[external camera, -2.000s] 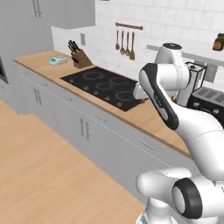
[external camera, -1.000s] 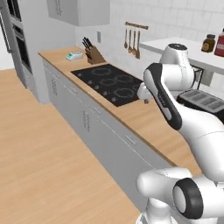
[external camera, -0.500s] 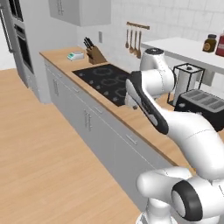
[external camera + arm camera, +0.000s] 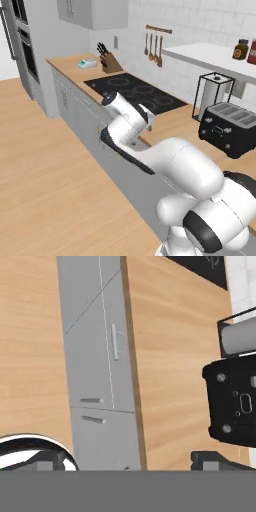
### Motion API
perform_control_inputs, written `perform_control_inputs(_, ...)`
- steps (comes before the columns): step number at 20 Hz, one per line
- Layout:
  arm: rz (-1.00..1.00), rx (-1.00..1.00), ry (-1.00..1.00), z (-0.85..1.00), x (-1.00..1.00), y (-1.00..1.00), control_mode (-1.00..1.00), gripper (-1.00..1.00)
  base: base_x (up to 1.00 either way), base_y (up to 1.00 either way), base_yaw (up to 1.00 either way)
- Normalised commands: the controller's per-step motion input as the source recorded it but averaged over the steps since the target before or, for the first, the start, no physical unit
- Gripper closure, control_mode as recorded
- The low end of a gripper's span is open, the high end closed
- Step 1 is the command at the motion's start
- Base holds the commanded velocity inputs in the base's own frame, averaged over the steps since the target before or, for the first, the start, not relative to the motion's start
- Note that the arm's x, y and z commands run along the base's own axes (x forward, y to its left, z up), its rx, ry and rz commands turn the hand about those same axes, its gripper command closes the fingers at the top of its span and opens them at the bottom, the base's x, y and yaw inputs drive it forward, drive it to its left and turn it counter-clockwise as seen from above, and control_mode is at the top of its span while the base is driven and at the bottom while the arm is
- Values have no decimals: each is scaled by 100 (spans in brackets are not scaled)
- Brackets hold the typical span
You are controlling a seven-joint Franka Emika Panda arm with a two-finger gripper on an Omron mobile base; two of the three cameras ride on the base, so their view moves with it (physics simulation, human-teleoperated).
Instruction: Take a straw from the drawer in front and place it inside the glass cup on the dining counter.
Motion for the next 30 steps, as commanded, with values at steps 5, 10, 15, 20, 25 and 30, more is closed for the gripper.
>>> perform_control_inputs(5,-13,-47,0,-81,26,1,-100,-100,0,0,0)
perform_control_inputs(10,-14,-39,0,-62,16,0,-100,-100,0,0,0)
perform_control_inputs(15,-11,-29,0,-60,23,-6,-100,-100,0,0,0)
perform_control_inputs(20,-8,-23,0,-49,44,-31,-100,-100,0,0,0)
perform_control_inputs(25,-2,-8,0,-44,35,-46,-100,-100,0,0,0)
perform_control_inputs(30,0,0,0,-45,33,-33,-100,-100,0,0,0)
